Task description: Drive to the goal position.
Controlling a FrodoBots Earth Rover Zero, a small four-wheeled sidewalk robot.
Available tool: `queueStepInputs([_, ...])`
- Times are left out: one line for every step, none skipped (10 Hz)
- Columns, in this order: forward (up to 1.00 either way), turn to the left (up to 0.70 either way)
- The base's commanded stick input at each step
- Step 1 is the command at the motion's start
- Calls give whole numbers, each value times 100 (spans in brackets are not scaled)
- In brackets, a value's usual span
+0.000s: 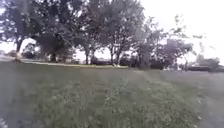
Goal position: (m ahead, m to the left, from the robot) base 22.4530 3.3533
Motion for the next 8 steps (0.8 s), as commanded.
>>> queueStepInputs([70, 0])
queueStepInputs([70, 0])
queueStepInputs([70, 0])
queueStepInputs([70, 0])
queueStepInputs([70, 0])
queueStepInputs([70, 0])
queueStepInputs([70, 0])
queueStepInputs([70, 0])
